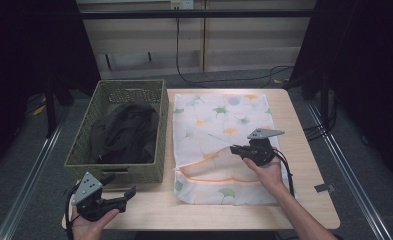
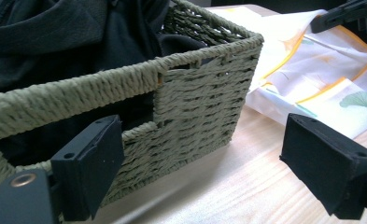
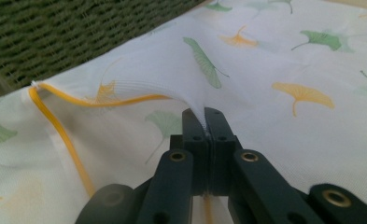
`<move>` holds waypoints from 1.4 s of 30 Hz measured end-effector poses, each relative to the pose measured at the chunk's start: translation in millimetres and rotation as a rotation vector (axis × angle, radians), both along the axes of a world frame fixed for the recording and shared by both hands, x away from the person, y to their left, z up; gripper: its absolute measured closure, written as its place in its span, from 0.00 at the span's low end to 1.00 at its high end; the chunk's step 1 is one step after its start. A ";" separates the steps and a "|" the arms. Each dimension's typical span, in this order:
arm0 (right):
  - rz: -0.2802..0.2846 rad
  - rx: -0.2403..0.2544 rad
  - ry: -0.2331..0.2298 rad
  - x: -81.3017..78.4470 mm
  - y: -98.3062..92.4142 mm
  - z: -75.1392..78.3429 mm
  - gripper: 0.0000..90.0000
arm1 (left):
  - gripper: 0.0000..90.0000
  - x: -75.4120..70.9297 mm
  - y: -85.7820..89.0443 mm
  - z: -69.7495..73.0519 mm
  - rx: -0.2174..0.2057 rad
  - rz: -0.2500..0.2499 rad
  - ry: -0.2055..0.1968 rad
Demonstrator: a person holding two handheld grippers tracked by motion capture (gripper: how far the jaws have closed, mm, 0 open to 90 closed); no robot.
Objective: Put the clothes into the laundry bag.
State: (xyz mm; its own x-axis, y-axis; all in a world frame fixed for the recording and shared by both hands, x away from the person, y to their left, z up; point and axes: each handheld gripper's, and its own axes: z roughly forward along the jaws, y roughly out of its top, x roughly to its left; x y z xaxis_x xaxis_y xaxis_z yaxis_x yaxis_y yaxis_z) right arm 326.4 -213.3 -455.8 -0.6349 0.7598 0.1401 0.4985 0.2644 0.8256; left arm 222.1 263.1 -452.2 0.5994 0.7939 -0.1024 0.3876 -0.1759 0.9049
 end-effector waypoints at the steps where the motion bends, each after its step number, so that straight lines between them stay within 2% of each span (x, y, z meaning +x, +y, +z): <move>1: 0.000 0.000 0.000 0.0 0.0 0.0 0.99 | 0.14 0.0 0.0 0.0 0.000 0.000 0.000; 2: -0.008 0.025 -0.010 -0.6 -1.2 3.1 0.99 | 0.14 -0.2 -0.5 0.6 0.001 0.012 0.003; 3: -0.008 0.025 -0.010 -0.6 -1.2 3.1 0.99 | 0.14 -0.2 -0.1 1.5 0.017 0.011 0.000; 5: -0.005 0.052 -0.025 0.0 -3.0 7.6 0.99 | 0.14 1.2 0.2 3.3 -0.011 0.016 0.002; 7: -0.008 0.074 -0.031 0.8 -4.7 10.3 0.99 | 0.14 3.3 0.7 5.7 -0.003 0.019 0.002; 9: -0.007 0.076 -0.036 1.3 -5.3 12.5 0.99 | 0.14 5.6 2.8 12.2 0.010 0.012 -0.006; 11: -0.006 0.077 -0.040 1.1 -5.9 14.8 0.99 | 0.14 7.5 3.7 18.2 0.012 0.030 -0.016; 12: -0.006 0.079 -0.045 1.1 -6.7 16.7 0.99 | 0.14 8.3 4.6 21.6 0.044 0.030 -0.023; 14: -0.011 0.078 -0.055 1.3 -7.8 20.8 0.99 | 0.14 11.0 6.9 26.3 0.024 0.023 -0.023; 18: -0.028 0.063 -0.079 5.7 -8.7 26.9 0.99 | 0.14 16.0 9.7 32.8 0.024 0.033 -0.031; 20: -0.033 0.071 -0.093 8.8 -8.9 31.0 0.99 | 0.14 25.8 11.8 43.4 0.028 0.021 -0.033; 22: -0.038 0.082 -0.099 9.9 -9.3 32.9 0.99 | 0.14 34.3 12.8 51.2 0.029 0.032 -0.030; 25: -0.039 0.097 -0.099 9.9 -8.1 29.8 0.99 | 0.14 47.2 13.9 66.1 0.008 0.043 -0.039; 26: -0.033 0.086 -0.097 10.6 -6.9 28.2 0.99 | 0.14 53.2 14.7 70.9 0.002 0.028 -0.031; 28: -0.017 0.068 -0.097 11.3 -5.8 26.8 0.99 | 0.14 65.5 14.8 79.0 0.028 0.041 -0.039; 31: -0.016 0.070 -0.095 11.8 -5.3 26.8 0.99 | 0.14 89.8 20.5 87.7 0.004 0.045 -0.010; 32: -0.016 0.070 -0.095 11.8 -5.3 26.8 0.99 | 0.14 89.8 20.5 87.7 0.004 0.045 -0.010; 33: -0.011 0.068 -0.093 11.4 -5.0 26.6 0.99 | 0.14 105.2 23.6 92.0 0.005 0.055 0.006; 34: -0.007 0.065 -0.094 11.3 -4.9 26.3 0.99 | 0.13 112.4 24.1 92.9 0.006 0.050 0.019; 35: -0.003 0.060 -0.096 11.1 -4.9 26.0 0.99 | 0.12 120.2 23.7 92.7 0.012 0.037 0.051; 37: -0.002 0.054 -0.097 11.3 -4.0 25.6 0.99 | 0.11 132.7 20.6 89.7 0.047 0.042 0.077; 38: -0.002 0.054 -0.097 11.3 -4.0 25.6 0.99 | 0.11 132.7 20.6 89.7 0.047 0.042 0.077; 39: 0.000 0.055 -0.093 12.0 -3.4 24.7 0.99 | 0.10 144.9 17.6 83.4 0.043 0.038 0.138; 40: 0.003 0.052 -0.095 12.4 -3.2 24.1 0.99 | 0.10 150.6 17.0 80.2 0.055 0.046 0.162; 41: 0.001 0.051 -0.092 12.6 -2.8 23.7 0.99 | 0.10 154.3 15.8 77.8 0.054 0.052 0.169; 42: 0.001 0.051 -0.090 12.4 -2.6 23.6 0.99 | 0.10 158.9 15.6 75.0 0.077 0.057 0.174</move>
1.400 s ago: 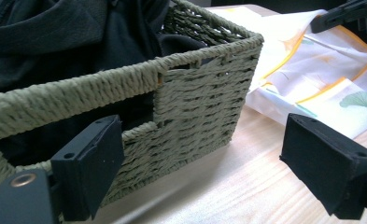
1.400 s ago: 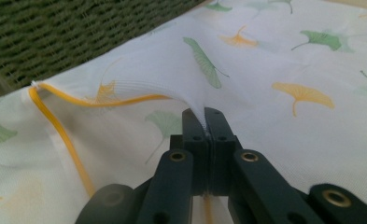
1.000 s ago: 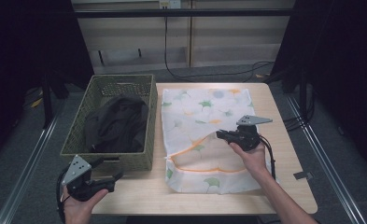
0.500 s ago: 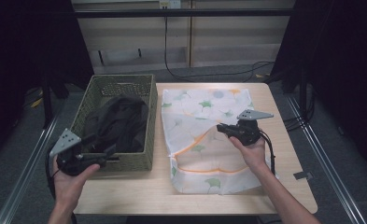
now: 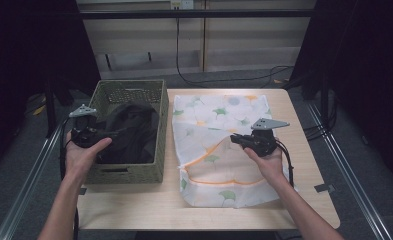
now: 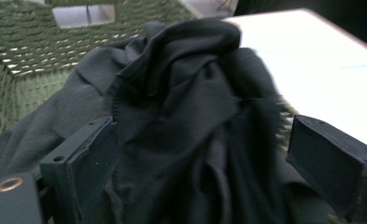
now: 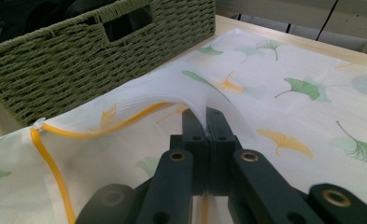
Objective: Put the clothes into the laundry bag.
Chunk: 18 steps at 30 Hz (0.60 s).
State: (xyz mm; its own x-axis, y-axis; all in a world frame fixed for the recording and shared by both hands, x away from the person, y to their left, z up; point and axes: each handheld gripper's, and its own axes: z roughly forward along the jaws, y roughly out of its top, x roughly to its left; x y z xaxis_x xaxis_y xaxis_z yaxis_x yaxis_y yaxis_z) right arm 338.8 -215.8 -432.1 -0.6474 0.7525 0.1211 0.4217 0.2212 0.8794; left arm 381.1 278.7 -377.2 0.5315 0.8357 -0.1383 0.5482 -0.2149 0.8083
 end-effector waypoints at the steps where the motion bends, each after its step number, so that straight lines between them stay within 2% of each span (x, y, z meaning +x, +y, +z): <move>1: 0.003 -0.003 0.001 0.0 0.2 -0.2 0.99 | 0.10 5.3 0.5 -3.5 0.007 0.014 0.017; 2: 0.009 -0.009 -0.001 0.4 0.1 -0.7 0.99 | 0.09 5.3 0.5 -3.5 0.007 0.014 0.017; 3: 0.008 -0.010 0.000 0.7 0.4 -1.1 0.99 | 0.09 11.7 2.1 -8.3 0.020 0.012 0.039; 6: 0.010 -0.011 0.005 1.2 0.3 -1.9 0.99 | 0.09 19.8 0.7 -16.0 0.076 0.018 0.079; 7: 0.008 -0.010 0.006 1.4 0.4 -2.0 0.99 | 0.10 22.9 1.1 -17.4 0.080 0.019 0.106; 10: 0.004 -0.013 0.009 2.9 -0.1 -3.1 0.99 | 0.10 27.6 1.0 -20.0 0.092 0.041 0.119; 11: 0.003 -0.015 0.011 3.1 -0.3 -3.4 0.99 | 0.08 33.7 2.9 -23.7 0.148 0.053 0.146; 12: 0.002 -0.015 0.012 3.1 -0.4 -3.7 0.99 | 0.07 37.1 6.1 -25.1 0.164 0.040 0.170; 14: 0.002 -0.016 0.013 3.2 -0.6 -3.9 0.99 | 0.06 39.5 6.8 -27.7 0.154 0.052 0.179; 16: 0.006 -0.019 0.017 3.4 -0.1 -4.5 0.99 | 0.03 43.5 6.4 -31.7 0.183 0.041 0.188; 17: 0.008 -0.021 0.016 3.8 0.1 -5.0 0.99 | 0.02 48.7 1.5 -37.8 0.176 0.022 0.229; 18: 0.007 -0.020 0.020 4.0 0.3 -5.6 0.99 | 0.00 50.7 -0.8 -39.2 0.185 0.005 0.251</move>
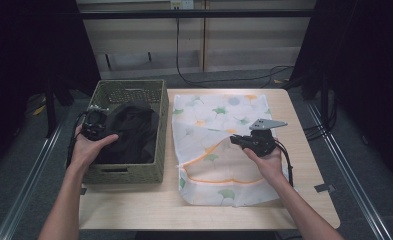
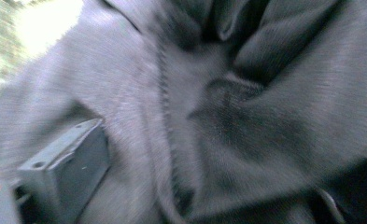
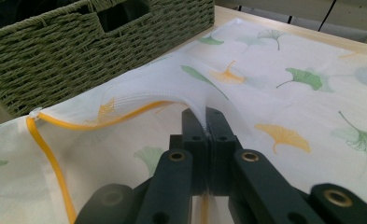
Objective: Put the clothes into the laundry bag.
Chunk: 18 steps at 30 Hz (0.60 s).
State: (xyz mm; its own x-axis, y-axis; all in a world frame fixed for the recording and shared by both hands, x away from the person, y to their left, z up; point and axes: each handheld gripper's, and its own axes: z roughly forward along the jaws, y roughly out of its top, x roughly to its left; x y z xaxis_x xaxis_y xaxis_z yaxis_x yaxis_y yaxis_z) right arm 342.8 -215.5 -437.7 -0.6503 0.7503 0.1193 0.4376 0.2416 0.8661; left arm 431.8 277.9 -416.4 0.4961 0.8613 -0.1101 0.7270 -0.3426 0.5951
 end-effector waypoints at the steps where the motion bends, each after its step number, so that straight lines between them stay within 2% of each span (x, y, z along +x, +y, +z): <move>1: -0.003 0.003 0.004 0.4 0.2 -0.4 0.99 | 0.00 2.0 -4.2 -2.4 0.005 -0.015 0.010; 2: -0.001 0.003 0.009 1.0 0.6 -1.1 0.99 | 0.00 2.0 -4.2 -2.4 0.005 -0.015 0.010; 3: 0.001 0.002 0.008 1.3 1.2 -1.6 0.99 | 0.00 5.6 -9.5 -5.4 -0.016 -0.041 0.043; 4: 0.002 -0.003 0.011 1.1 1.5 -1.8 0.99 | 0.00 7.0 -12.3 -6.4 0.007 -0.061 0.051; 10: 0.005 -0.010 0.010 1.8 2.4 -2.3 0.99 | 0.00 11.8 -20.2 -11.6 0.024 -0.084 0.073; 11: 0.005 -0.011 0.013 1.9 2.5 -2.6 0.99 | 0.00 13.8 -24.5 -18.5 0.110 -0.079 0.079; 12: 0.004 -0.010 0.015 1.9 2.9 -3.0 0.99 | 0.00 14.5 -26.5 -22.5 0.146 -0.064 0.079; 14: 0.007 -0.014 0.015 1.6 3.8 -3.6 0.99 | 0.00 19.0 -25.4 -25.7 0.190 -0.040 0.076; 17: 0.013 -0.017 0.015 1.1 4.6 -3.3 0.99 | 0.00 26.9 -17.9 -23.2 0.153 -0.016 0.118; 18: 0.013 -0.017 0.015 1.1 4.6 -3.3 0.99 | 0.00 26.9 -17.9 -23.2 0.153 -0.016 0.118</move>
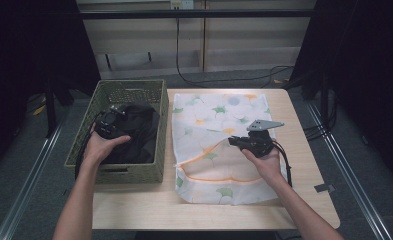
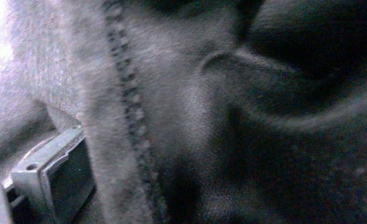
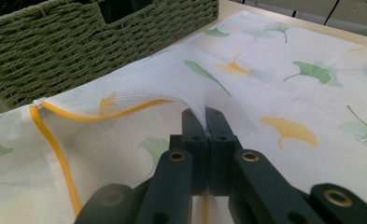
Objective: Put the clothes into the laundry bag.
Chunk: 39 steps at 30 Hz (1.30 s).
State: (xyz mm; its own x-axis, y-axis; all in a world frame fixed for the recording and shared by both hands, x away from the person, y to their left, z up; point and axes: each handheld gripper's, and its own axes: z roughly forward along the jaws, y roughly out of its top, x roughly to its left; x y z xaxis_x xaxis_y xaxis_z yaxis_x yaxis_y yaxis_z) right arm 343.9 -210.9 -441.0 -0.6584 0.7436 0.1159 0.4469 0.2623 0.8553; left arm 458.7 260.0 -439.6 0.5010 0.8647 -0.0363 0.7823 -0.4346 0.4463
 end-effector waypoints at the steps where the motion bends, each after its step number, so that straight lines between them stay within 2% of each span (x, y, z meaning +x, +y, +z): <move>1: 0.000 -0.004 0.001 0.2 -0.3 -0.2 0.99 | 0.00 0.2 1.3 -1.4 -0.005 0.001 -0.001; 2: 0.000 -0.005 0.002 0.6 -0.6 -0.6 0.99 | 0.00 0.8 1.5 -3.8 0.030 -0.003 -0.001; 3: 0.000 -0.004 0.002 1.0 -0.8 -1.1 0.99 | 0.00 -0.7 -0.9 -10.5 0.045 -0.017 0.002; 5: 0.004 -0.005 0.000 1.3 -1.4 -0.9 0.99 | 0.00 -0.7 -1.9 -16.2 0.047 -0.046 0.011; 8: 0.001 -0.005 0.003 1.2 -1.2 -1.1 0.99 | 0.00 1.3 0.9 -20.4 -0.004 -0.028 0.060; 9: 0.001 -0.007 0.003 1.2 -1.0 -1.3 0.99 | 0.00 1.3 0.9 -20.4 -0.004 -0.028 0.060; 10: 0.001 -0.007 0.003 1.2 -1.0 -1.3 0.99 | 0.00 2.8 3.1 -22.6 -0.028 -0.016 0.077; 16: 0.008 -0.015 0.008 2.4 0.6 -2.7 0.99 | 0.00 3.4 5.7 -24.8 -0.047 -0.020 0.055; 17: 0.011 -0.018 0.006 2.6 0.4 -3.0 0.99 | 0.00 4.1 6.3 -25.2 -0.042 -0.030 0.053; 19: 0.012 -0.018 0.006 2.5 0.7 -2.8 0.99 | 0.00 4.6 4.3 -26.7 -0.041 -0.018 0.059; 22: 0.016 -0.018 0.003 2.6 1.0 -2.7 0.99 | 0.01 8.3 -0.9 -24.7 0.017 -0.015 0.109; 23: 0.016 -0.019 0.004 2.6 1.1 -2.7 0.99 | 0.04 9.7 -3.7 -23.5 0.031 -0.012 0.134; 27: 0.010 -0.019 0.003 2.4 0.8 -2.1 0.99 | 0.21 11.7 -4.8 -19.0 0.046 0.001 0.159; 29: 0.010 -0.018 0.005 3.2 0.3 -2.5 0.99 | 0.34 10.7 -5.4 -16.2 0.043 0.027 0.152; 32: 0.017 -0.026 0.008 3.4 0.7 -2.5 0.99 | 0.49 10.0 -4.9 -13.2 0.057 0.005 0.151; 35: 0.019 -0.028 0.006 3.3 0.9 -1.1 0.99 | 0.58 9.2 -4.2 -8.9 0.061 0.013 0.144; 36: 0.016 -0.026 0.006 3.2 0.7 -0.7 0.99 | 0.60 7.8 -4.9 -7.8 0.058 0.018 0.126; 38: 0.015 -0.025 0.005 2.9 0.4 -0.3 0.99 | 0.63 7.1 -5.3 -6.3 0.054 0.021 0.119; 39: 0.011 -0.021 0.005 3.1 -0.2 -0.2 0.99 | 0.64 5.5 -2.7 -3.9 0.027 0.043 0.104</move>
State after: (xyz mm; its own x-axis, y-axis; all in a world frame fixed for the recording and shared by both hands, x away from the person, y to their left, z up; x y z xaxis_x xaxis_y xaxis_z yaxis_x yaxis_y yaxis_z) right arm 347.0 -211.2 -441.2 -0.6657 0.7389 0.1039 0.4484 0.2849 0.8472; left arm 464.2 257.3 -443.5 0.4584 0.8865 -0.0621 0.8417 -0.4107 0.3504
